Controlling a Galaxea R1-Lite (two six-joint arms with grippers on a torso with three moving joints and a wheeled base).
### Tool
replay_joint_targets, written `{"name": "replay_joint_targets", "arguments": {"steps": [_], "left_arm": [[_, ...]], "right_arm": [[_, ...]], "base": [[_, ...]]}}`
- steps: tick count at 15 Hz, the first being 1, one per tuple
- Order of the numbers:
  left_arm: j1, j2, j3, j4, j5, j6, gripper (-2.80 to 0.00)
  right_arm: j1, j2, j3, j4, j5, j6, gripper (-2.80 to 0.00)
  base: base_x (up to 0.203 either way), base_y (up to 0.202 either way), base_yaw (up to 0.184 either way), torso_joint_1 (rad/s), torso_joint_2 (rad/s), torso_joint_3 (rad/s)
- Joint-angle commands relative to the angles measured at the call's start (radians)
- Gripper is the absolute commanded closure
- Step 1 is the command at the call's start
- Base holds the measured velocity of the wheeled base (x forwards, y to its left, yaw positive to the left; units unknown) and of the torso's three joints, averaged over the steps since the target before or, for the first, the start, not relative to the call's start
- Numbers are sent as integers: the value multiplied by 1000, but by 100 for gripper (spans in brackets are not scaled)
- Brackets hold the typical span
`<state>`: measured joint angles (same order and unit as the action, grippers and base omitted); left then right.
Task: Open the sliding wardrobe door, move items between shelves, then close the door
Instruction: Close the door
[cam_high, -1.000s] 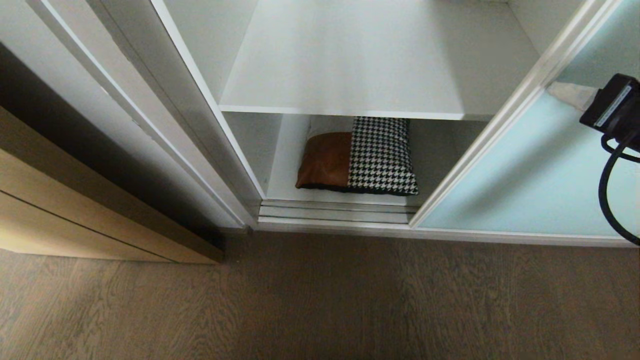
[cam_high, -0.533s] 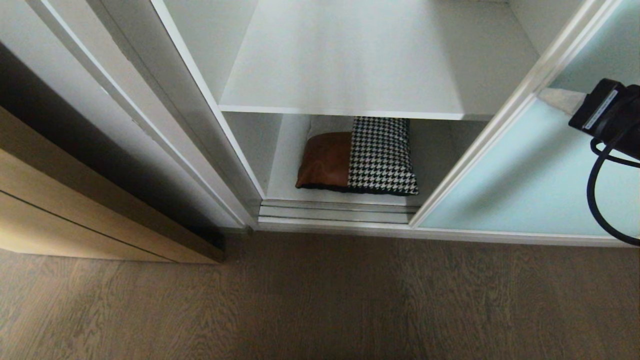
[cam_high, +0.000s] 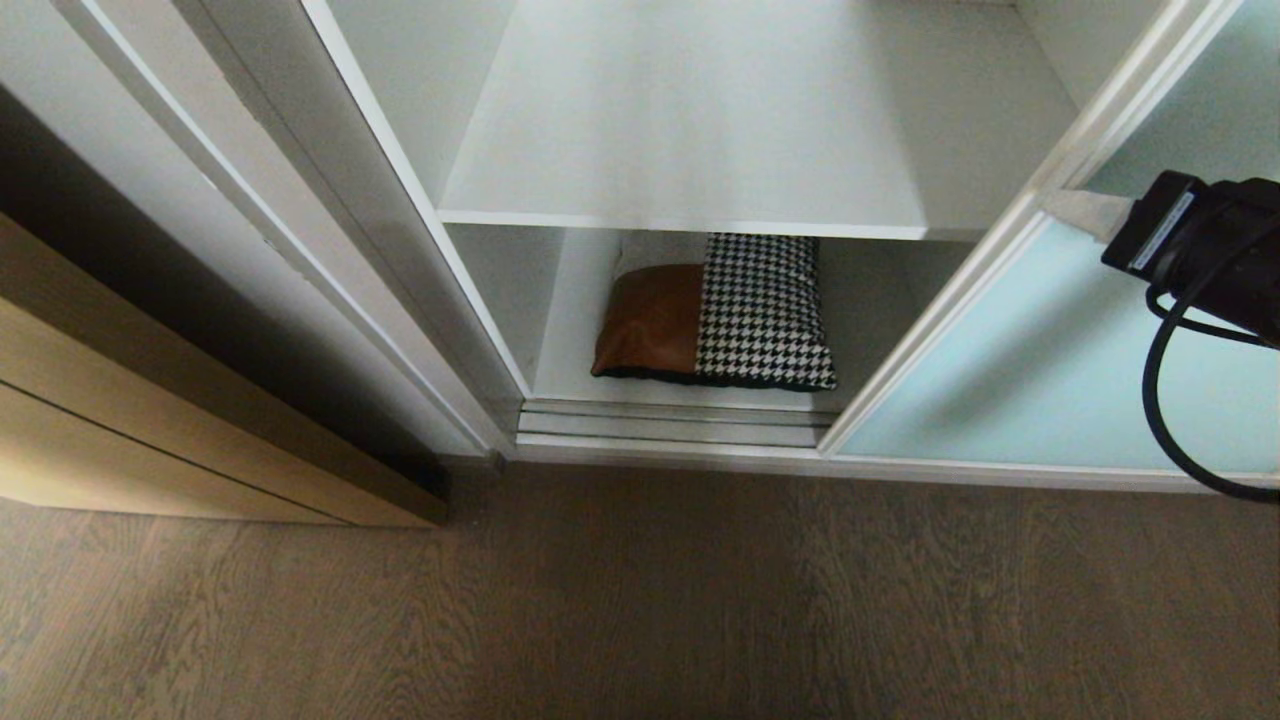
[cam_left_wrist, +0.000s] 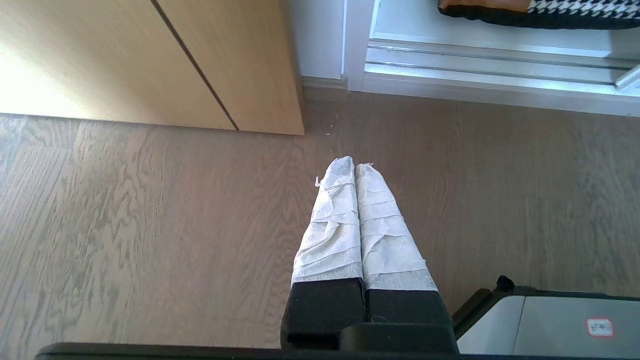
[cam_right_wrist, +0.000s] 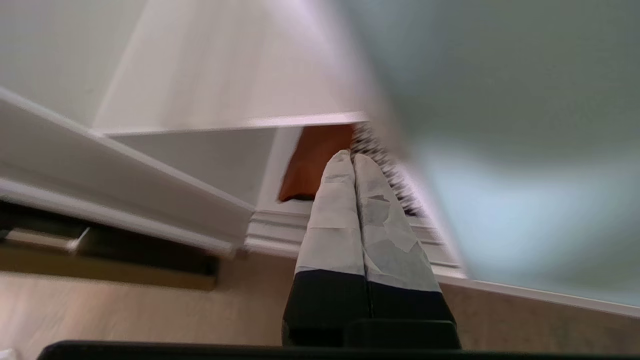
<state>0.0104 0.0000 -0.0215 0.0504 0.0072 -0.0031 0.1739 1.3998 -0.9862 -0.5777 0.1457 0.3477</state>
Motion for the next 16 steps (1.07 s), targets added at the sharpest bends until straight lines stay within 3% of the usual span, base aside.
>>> {"name": "replay_joint_targets", "arguments": {"steps": [1,5,8,12,16], "left_arm": [[0,2,0,0,0,-1,0],[-1,2,0,0,0,-1,0],[-1,2,0,0,0,0,0],[0,2,0,0,0,0,0],[0,2,0,0,0,-1,0]], "right_arm": [[50,1,0,-4,-2,-1,0],[140,0,-22,-4,-33,-7,0],[147,-93,19,-3,-40,-10,0],[8,-171,24,-3,-39,-11,0],[-57,-175,21,-5,-35,-12,0]], "base": [[0,0,0,0,0,0],[0,0,0,0,0,0],[0,0,0,0,0,0],[0,0,0,0,0,0],[0,0,0,0,0,0]]}}
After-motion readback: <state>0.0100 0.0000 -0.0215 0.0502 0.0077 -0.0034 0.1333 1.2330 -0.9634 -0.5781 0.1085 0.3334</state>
